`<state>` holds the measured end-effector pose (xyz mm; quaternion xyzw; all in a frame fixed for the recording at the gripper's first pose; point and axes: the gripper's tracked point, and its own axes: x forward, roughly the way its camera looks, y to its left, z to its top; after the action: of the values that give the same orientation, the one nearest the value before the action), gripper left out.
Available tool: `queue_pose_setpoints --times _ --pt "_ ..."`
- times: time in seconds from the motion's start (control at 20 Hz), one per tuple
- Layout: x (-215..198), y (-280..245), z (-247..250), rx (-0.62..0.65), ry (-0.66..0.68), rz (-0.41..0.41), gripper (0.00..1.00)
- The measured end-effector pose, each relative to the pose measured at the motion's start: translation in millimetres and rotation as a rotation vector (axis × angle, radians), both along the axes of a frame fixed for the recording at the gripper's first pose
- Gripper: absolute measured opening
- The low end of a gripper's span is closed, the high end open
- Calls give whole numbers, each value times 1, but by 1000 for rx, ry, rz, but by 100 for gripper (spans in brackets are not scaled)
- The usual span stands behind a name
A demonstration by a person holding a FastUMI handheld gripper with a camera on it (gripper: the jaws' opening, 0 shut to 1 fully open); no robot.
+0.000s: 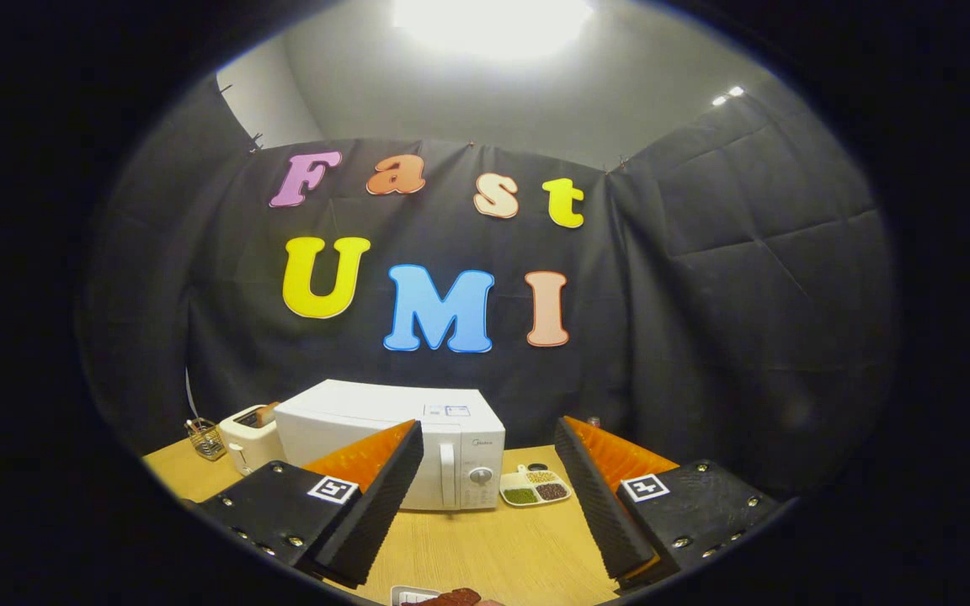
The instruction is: Open the microwave, put the food inside, and close the microwave door.
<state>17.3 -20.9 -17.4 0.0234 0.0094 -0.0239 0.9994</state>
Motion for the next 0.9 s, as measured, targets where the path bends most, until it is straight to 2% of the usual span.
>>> queue_pose_setpoints --times 0.2,0.45,0.9 --pt "29 -8 -15 29 20 20 98" --pt "83 -4 -40 36 64 91 98" --pt "176 36 -115 28 199 217 98"
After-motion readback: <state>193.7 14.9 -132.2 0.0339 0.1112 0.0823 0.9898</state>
